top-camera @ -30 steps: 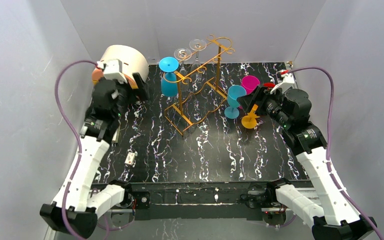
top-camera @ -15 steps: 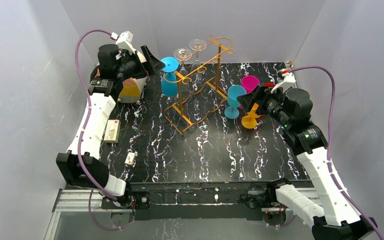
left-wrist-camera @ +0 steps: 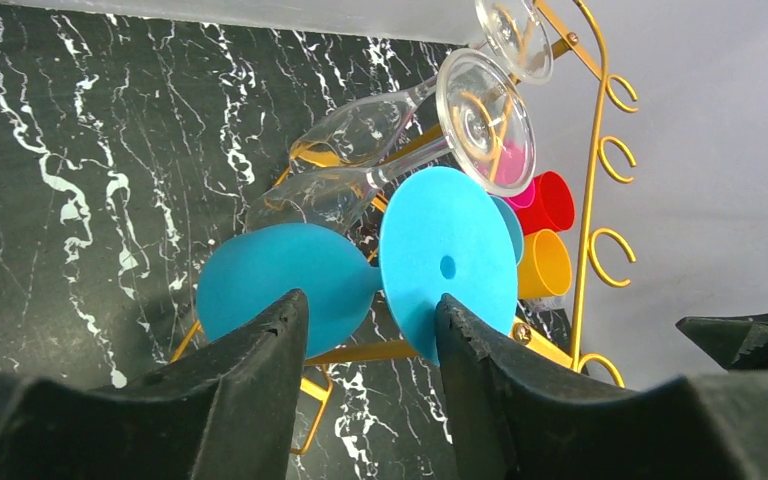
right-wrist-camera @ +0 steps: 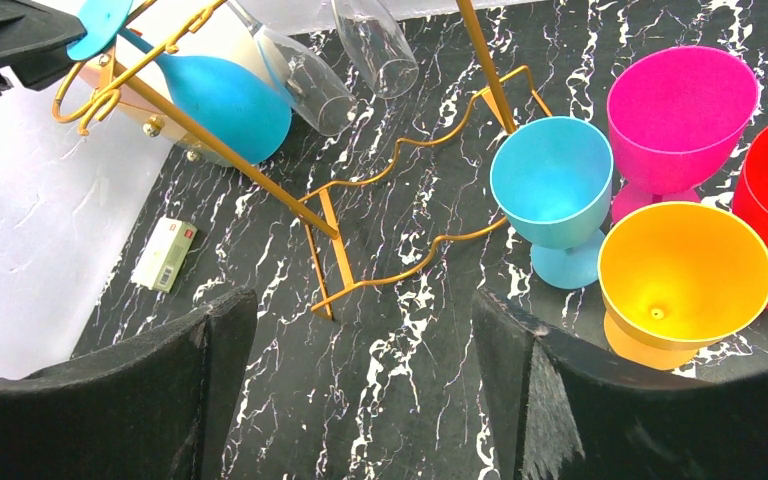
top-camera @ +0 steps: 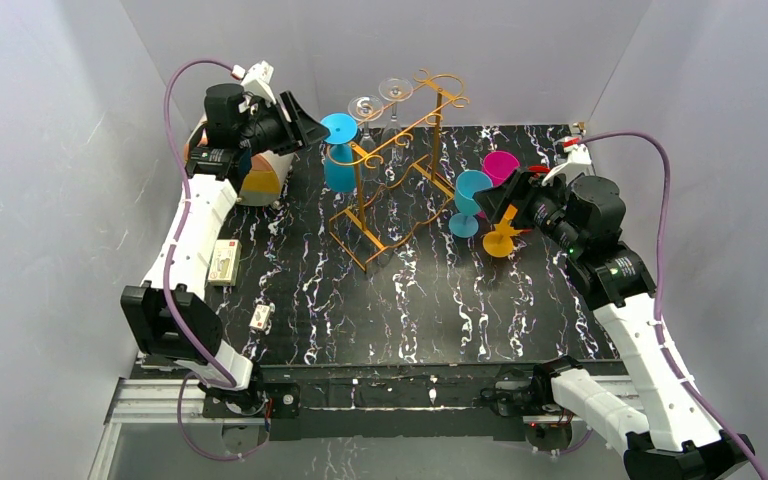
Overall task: Take the wine glass off the wine glass rack
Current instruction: Pick up the wine glass from the wine rack.
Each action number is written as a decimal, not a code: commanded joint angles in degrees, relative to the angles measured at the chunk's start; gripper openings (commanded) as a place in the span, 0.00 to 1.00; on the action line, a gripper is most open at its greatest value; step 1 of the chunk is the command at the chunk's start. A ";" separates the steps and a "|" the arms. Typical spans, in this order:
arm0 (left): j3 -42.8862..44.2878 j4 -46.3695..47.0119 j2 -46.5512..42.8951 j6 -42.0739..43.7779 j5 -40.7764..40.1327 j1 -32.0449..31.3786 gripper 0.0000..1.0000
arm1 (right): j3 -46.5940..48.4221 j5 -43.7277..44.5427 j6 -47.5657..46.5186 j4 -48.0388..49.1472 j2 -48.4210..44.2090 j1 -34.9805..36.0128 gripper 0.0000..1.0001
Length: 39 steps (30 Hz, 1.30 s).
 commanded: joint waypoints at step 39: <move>-0.39 15.17 1.33 -20.72 2.63 1.24 0.00 | 2.92 2.73 -1.39 0.77 -0.28 -0.31 0.87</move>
